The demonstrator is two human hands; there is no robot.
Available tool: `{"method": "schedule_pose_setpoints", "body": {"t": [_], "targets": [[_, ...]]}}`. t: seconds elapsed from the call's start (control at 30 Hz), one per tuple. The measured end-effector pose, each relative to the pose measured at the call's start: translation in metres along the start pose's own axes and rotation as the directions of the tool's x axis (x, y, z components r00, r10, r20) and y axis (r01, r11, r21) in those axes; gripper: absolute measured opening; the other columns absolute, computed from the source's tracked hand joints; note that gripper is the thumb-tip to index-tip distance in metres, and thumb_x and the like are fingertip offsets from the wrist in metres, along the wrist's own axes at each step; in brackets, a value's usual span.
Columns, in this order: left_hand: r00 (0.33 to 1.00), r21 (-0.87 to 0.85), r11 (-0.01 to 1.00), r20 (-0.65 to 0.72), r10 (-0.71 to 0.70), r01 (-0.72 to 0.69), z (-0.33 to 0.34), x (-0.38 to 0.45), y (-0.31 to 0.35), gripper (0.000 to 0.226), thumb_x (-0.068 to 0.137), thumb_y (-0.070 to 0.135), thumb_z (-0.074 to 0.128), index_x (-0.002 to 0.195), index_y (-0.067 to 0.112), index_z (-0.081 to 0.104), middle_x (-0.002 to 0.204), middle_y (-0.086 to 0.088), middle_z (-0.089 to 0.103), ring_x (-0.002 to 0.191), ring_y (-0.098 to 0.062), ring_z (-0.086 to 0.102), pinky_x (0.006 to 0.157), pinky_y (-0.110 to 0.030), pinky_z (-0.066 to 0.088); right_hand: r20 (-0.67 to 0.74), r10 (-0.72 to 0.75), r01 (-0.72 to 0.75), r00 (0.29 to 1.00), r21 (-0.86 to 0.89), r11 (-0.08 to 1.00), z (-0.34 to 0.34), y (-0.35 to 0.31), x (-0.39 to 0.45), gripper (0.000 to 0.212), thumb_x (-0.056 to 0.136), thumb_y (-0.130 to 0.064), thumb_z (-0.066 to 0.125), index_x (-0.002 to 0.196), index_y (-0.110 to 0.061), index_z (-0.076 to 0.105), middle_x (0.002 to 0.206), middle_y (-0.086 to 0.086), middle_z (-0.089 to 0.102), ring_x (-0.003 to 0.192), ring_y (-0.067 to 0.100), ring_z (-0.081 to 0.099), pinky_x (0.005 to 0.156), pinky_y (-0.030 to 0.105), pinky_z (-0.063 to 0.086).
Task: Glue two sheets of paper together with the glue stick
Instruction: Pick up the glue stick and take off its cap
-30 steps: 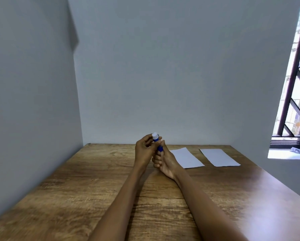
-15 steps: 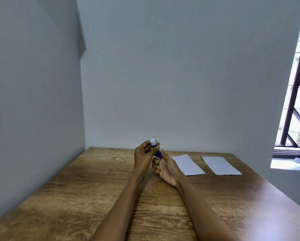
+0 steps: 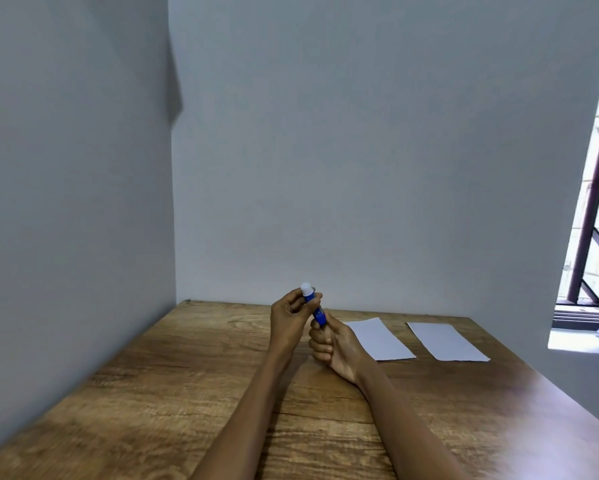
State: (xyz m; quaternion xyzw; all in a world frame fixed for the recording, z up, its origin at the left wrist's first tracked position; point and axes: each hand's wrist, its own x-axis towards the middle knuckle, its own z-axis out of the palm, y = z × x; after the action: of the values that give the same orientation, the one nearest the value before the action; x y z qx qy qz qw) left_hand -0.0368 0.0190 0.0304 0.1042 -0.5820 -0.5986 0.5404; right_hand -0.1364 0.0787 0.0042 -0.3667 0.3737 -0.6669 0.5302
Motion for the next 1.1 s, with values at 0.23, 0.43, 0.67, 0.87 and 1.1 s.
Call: {"method": "schedule_pose_setpoints", "body": {"t": [0.23,0.43,0.67,0.87,1.1], "targets": [[0.998,0.015,1.0,-0.058,-0.004,0.005,-0.007,0.002,-0.002,0.015,0.079,0.006,0.072,0.093,0.011,0.069,0.091,-0.004,0.073,0.084,-0.003,0.069,0.068,-0.011,0.052,-0.021,-0.003,0.003,1.0,0.017,1.0,0.004,0.007,0.005,0.034,0.1,-0.041,0.033,0.091,-0.013,0.05,0.053,-0.004,0.037,0.041,0.006,0.028,0.039,0.019,0.024],[1.0,0.028,1.0,0.017,-0.014,0.013,0.001,0.002,-0.002,0.014,0.08,0.006,0.071,0.09,0.014,0.069,0.09,-0.001,0.073,0.085,-0.004,0.07,0.069,-0.01,0.051,-0.12,-0.006,-0.001,0.993,-0.057,0.998,0.007,0.002,0.003,0.049,0.099,-0.05,0.029,0.071,-0.015,0.049,0.048,-0.003,0.034,0.037,0.008,0.026,0.037,0.02,0.022],[0.999,0.067,0.997,-0.025,-0.024,0.025,-0.005,0.002,-0.002,0.016,0.08,0.006,0.071,0.095,0.009,0.07,0.092,-0.007,0.072,0.085,-0.006,0.069,0.069,-0.01,0.051,-0.064,0.041,-0.044,0.997,-0.048,0.998,0.01,0.0,-0.001,0.047,0.1,-0.046,0.031,0.067,-0.014,0.044,0.045,-0.005,0.029,0.035,0.006,0.023,0.035,0.019,0.018],[0.999,0.243,0.97,-0.03,-0.017,0.024,-0.006,-0.001,-0.009,0.017,0.084,0.009,0.068,0.1,0.014,0.068,0.095,-0.004,0.071,0.093,-0.012,0.067,0.081,-0.024,0.053,-0.349,-0.269,0.052,0.898,-0.523,0.851,0.017,0.013,0.008,0.033,0.1,-0.034,0.035,0.091,-0.012,0.058,0.072,0.001,0.058,0.059,0.013,0.054,0.053,0.022,0.043],[0.996,0.515,0.855,-0.085,-0.014,0.056,-0.016,-0.008,-0.022,0.021,0.083,0.01,0.067,0.103,0.006,0.065,0.103,-0.005,0.065,0.091,-0.021,0.061,0.072,-0.023,0.044,-0.134,-0.496,0.062,0.858,-0.931,0.359,0.012,0.021,0.012,0.022,0.087,-0.02,0.048,0.106,-0.021,0.058,0.093,-0.006,0.065,0.081,0.008,0.059,0.066,0.024,0.042]]}}
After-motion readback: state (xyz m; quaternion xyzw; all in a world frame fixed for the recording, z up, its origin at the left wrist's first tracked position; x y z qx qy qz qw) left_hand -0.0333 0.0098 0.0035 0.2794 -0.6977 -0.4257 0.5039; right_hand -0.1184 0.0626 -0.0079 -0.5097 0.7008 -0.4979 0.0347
